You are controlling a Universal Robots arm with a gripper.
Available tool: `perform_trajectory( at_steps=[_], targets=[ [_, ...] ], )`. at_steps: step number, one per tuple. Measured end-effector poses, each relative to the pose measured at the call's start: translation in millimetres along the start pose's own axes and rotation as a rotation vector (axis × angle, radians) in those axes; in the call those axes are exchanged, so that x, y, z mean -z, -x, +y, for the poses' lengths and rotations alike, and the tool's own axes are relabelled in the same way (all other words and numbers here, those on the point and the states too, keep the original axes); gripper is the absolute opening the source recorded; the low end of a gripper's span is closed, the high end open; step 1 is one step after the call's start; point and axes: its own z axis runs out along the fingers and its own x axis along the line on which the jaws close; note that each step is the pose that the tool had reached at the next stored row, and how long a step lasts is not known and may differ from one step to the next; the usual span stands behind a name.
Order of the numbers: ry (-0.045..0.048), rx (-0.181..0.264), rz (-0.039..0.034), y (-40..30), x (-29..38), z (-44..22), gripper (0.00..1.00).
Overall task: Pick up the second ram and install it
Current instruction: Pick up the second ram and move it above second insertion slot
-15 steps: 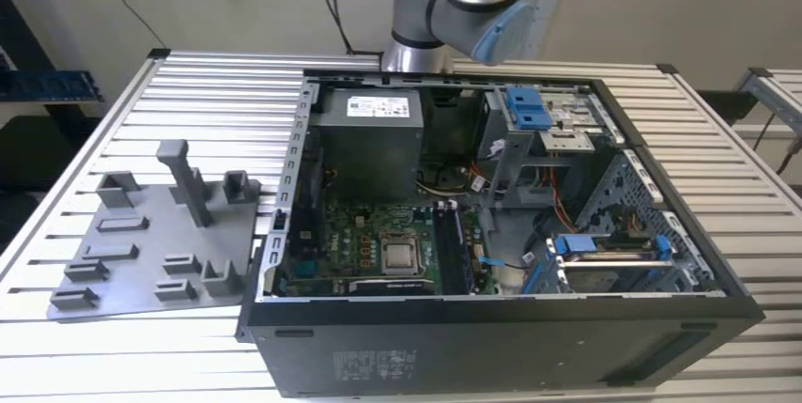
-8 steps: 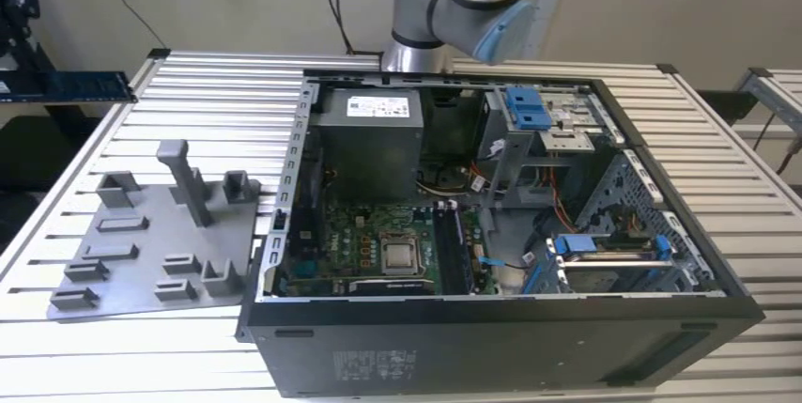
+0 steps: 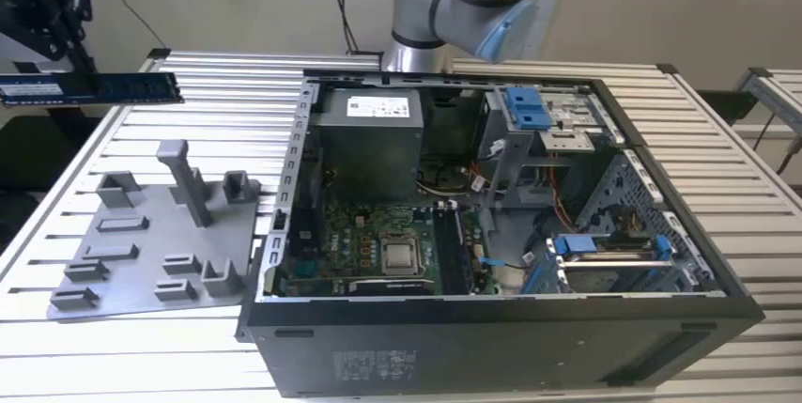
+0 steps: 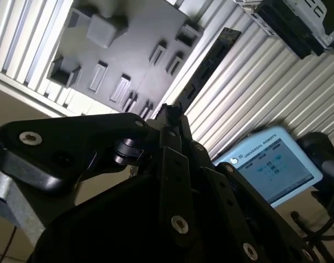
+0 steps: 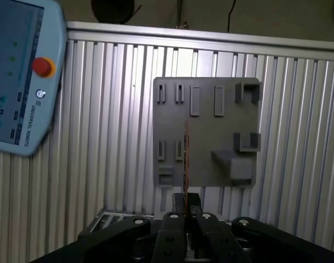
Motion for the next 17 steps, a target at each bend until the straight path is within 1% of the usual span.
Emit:
perform_trajectory(
  at_steps=[6, 10, 16, 17],
  targets=[
    [-0.0001, 0.007, 0.0, -1.7, -1.2, -26.4, 0.14],
    [0.0, 0.012, 0.0, -2.7, -2.0, -41.2, 0.14],
    [0.0, 0.019, 0.0, -4.5, -3.5, -67.7, 0.14],
    [-0.0001, 0.021, 0.0, -4.9, -3.9, -74.8, 0.14]
  ],
)
